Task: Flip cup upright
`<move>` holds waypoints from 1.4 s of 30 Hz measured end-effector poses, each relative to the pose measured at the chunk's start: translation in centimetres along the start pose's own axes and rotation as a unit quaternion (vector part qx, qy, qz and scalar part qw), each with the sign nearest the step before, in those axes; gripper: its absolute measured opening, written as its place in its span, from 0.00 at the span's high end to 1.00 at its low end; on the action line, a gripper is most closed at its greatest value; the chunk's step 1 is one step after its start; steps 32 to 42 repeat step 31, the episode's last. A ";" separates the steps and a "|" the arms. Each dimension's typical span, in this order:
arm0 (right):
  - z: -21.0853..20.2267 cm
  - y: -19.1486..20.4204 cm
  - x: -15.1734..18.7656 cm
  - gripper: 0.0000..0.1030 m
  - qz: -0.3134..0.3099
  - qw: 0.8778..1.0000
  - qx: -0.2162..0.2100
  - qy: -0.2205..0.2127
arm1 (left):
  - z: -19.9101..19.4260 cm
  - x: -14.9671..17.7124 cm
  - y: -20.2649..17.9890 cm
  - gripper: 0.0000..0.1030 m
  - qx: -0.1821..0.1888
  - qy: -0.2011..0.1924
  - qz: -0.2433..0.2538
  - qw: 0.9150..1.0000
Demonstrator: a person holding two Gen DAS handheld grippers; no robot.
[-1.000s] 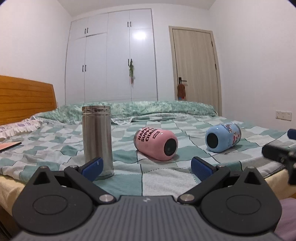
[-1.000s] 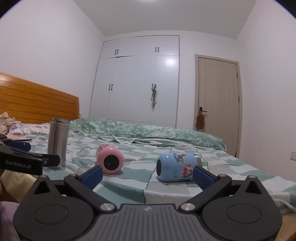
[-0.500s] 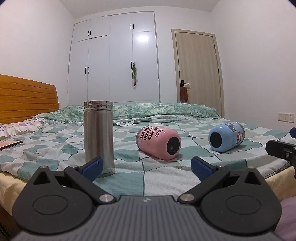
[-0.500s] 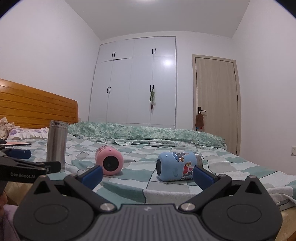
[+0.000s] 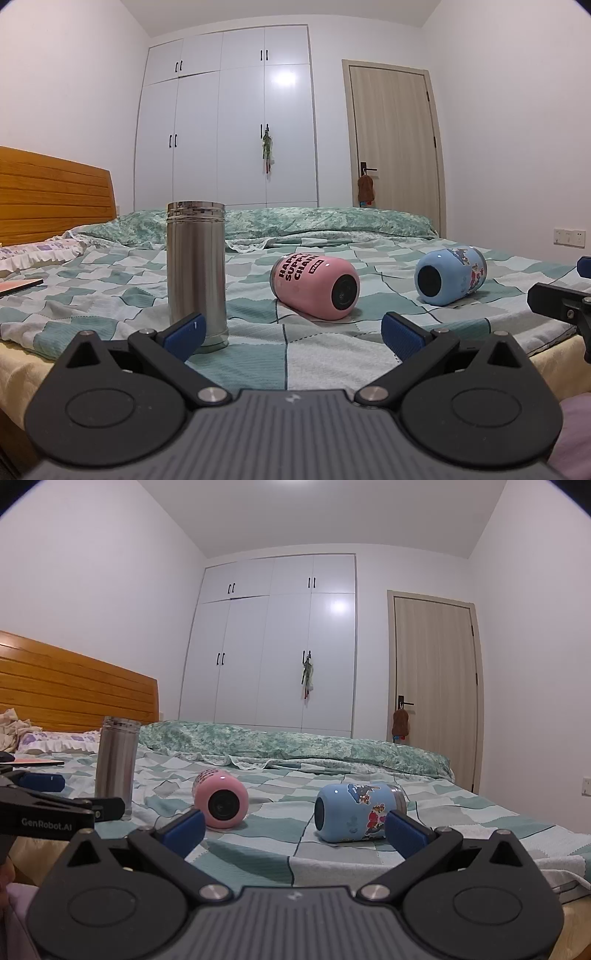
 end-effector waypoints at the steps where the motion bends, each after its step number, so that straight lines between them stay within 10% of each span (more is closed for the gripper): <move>1: 0.0 0.0 0.0 0.00 0.000 1.000 0.000 0.000 | 0.0 0.0 0.0 0.00 0.000 0.000 0.000 1.000; 42: 0.0 0.2 0.0 0.00 -0.003 1.000 -0.001 -0.002 | -0.2 0.0 -0.2 0.00 0.009 0.003 -0.003 1.000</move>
Point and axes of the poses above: each gripper's, at about its wrist camera, not at the fingertips, and z roughly the way its jaws point, y to its left, x to its underside, the point moved 7 cm from there along z, roughly the way its jaws point, and after that the axes turned 13 degrees about -y, right-handed, at the moved point
